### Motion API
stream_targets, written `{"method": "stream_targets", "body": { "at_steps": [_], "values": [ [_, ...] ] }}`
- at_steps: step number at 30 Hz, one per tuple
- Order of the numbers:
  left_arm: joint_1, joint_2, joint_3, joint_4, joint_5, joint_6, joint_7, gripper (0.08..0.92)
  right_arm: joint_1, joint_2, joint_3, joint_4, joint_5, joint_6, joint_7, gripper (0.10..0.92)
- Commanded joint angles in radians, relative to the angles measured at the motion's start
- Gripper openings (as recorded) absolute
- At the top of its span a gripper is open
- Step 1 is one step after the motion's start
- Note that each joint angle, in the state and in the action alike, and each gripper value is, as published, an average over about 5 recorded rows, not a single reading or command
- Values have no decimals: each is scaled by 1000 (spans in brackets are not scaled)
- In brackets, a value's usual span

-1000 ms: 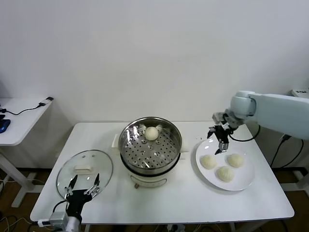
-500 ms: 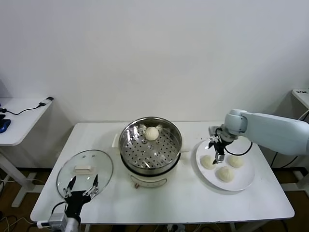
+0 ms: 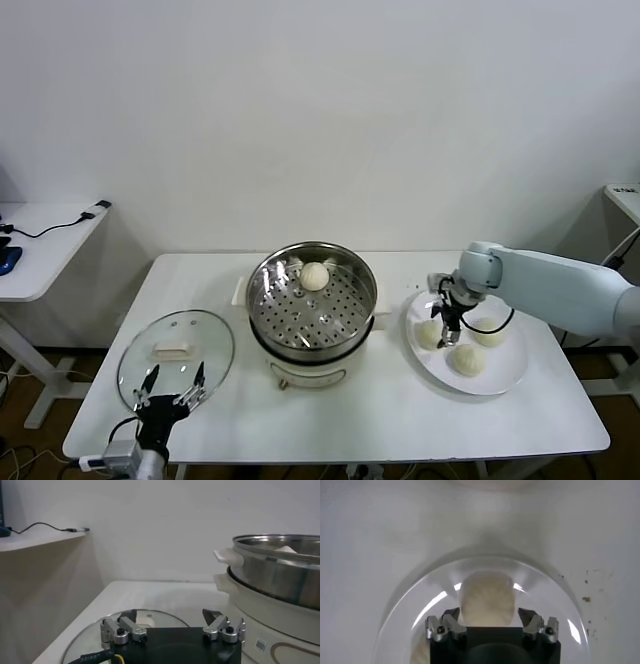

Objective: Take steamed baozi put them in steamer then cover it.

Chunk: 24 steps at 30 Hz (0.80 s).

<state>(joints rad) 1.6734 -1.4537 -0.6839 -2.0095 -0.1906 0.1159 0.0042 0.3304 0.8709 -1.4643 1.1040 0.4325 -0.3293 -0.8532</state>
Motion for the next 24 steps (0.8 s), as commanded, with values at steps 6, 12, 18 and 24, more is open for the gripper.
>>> {"method": "stream_targets", "body": {
  "at_steps": [6, 12, 18, 24],
  "values": [
    [2, 0, -1, -12, 1, 2, 0, 823, 30, -13, 10, 13, 5, -2, -26, 578],
    [5, -1, 2, -18, 1, 2, 0, 823, 276, -39, -118, 96, 92, 28, -72, 569],
    [6, 3, 3, -33, 0, 3, 0, 823, 691, 17, -359, 181, 292, 62, -152, 568],
    [3, 1, 14, -50, 0, 9, 0, 823, 906, 123, -358, 316, 523, 5, -137, 568]
  ]
}}
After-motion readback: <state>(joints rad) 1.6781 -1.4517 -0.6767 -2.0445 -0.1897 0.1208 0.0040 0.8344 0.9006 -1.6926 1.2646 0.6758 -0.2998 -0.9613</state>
